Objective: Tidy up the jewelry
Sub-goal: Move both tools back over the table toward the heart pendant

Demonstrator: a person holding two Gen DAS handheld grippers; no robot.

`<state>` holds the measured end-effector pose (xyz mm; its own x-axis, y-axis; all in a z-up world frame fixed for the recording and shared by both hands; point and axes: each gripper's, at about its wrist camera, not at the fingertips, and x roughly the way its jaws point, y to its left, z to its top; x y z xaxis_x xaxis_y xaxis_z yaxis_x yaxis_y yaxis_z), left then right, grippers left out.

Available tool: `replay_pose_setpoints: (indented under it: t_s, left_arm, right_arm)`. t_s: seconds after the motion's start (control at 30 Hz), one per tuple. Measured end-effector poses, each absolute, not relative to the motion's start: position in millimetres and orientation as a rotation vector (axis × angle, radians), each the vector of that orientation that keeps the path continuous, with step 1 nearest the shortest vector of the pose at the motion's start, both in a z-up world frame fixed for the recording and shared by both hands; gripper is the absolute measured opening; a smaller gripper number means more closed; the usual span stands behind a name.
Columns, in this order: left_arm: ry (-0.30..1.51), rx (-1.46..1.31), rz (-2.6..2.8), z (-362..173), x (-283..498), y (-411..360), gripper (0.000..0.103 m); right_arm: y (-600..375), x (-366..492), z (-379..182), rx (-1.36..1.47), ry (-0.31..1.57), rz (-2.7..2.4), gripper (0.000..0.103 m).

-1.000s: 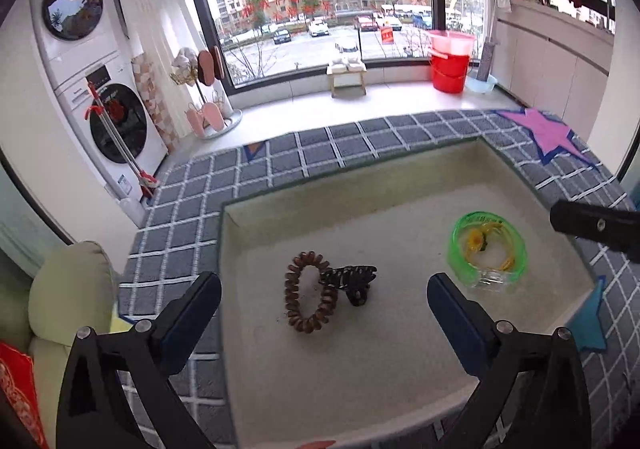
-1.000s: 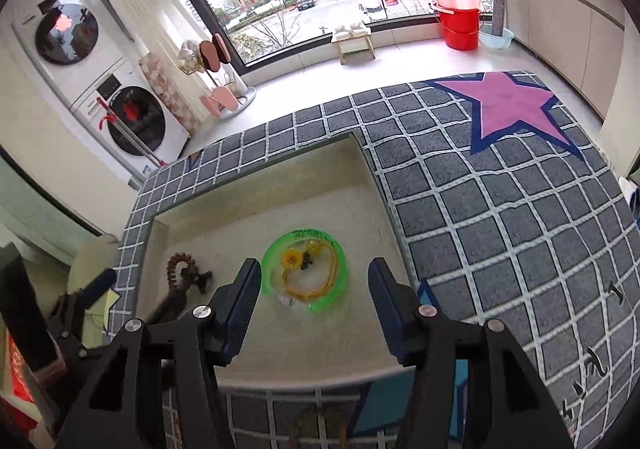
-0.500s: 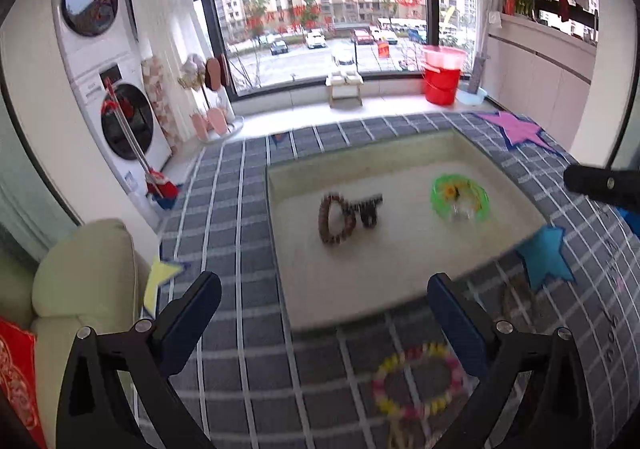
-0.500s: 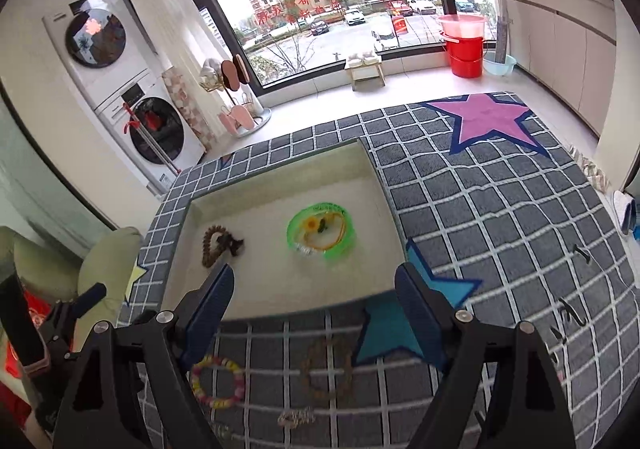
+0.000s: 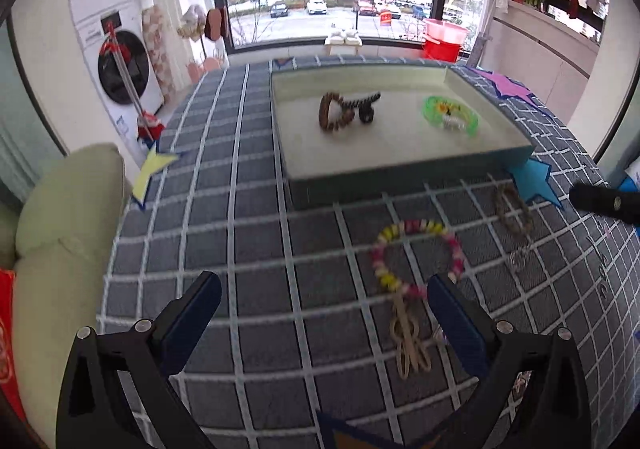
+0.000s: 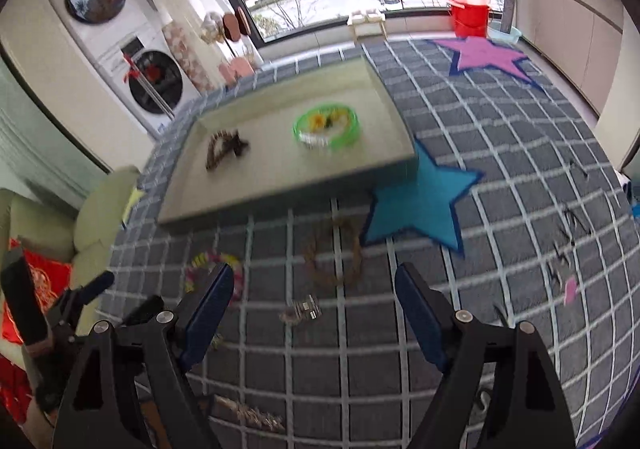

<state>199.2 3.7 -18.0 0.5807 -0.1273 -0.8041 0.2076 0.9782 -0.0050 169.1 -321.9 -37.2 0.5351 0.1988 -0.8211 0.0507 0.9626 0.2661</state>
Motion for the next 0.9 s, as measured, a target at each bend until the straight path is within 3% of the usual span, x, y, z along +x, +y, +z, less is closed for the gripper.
replay_pose_setpoints:
  t_s: [0.63,0.9]
  left_arm:
    - [0.999,0.099,-0.168,-45,194,-2,0.103]
    - [0.998,0.124,-0.154,-49,194,-6,0.103]
  right_arm:
    - [-298,166,-77,0.209,1.096,0.041,0.085]
    - [-282,174,-82,0.144,1.087,0.012,0.065]
